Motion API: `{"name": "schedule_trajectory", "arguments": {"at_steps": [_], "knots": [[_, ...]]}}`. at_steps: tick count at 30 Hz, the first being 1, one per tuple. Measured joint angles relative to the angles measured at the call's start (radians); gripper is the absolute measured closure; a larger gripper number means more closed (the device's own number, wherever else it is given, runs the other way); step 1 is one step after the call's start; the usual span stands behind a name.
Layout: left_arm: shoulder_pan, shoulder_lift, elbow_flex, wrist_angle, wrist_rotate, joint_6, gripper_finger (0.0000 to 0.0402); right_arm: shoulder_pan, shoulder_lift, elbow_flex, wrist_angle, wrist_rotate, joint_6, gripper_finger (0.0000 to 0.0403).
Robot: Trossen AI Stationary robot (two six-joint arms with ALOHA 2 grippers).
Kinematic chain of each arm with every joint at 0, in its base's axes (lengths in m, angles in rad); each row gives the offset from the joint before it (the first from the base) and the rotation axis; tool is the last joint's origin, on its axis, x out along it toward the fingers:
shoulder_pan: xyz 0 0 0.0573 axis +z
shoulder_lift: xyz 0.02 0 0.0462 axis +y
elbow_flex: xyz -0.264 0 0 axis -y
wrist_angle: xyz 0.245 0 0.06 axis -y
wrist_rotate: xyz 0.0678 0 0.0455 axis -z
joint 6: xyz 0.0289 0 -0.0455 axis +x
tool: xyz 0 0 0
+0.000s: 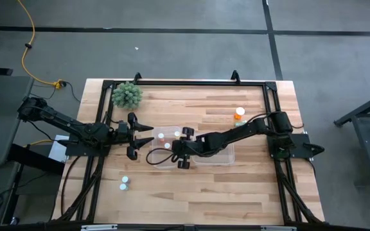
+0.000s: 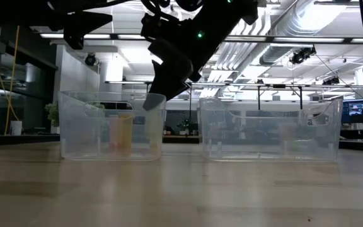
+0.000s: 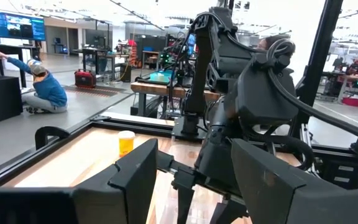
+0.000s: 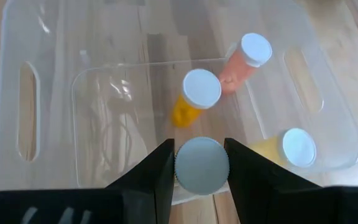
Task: Pick and place medicine bottles into bin by pill shape (circle, oval)
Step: Put the yellow tablet bottle into the left transparent bin, then put the orange capsule bottle into the right transparent bin
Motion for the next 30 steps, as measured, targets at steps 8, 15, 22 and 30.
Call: {"name": "schedule_trajectory", "arguments": {"at_steps": [8,15,22,30], "knots": [[0.0,0.0,0.0,0.0,0.0,-0.003,0.0206,0.0,0.0,0.0,-0.008,0.0,0.003,0.0286],[0.0,0.0,0.0,0.0,0.0,-0.002,0.0206,0.0,0.0,-0.001,-0.008,0.0,0.005,0.0278],[0.0,0.0,0.0,0.0,0.0,0.0,0.0206,0.0,0.0,-0.001,-0.008,0.0,0.005,0.0263],[0.0,0.0,0.0,0.0,0.0,-0.002,0.0206,0.0,0.0,-0.001,0.004,0.0,-0.005,0.0247]]}}
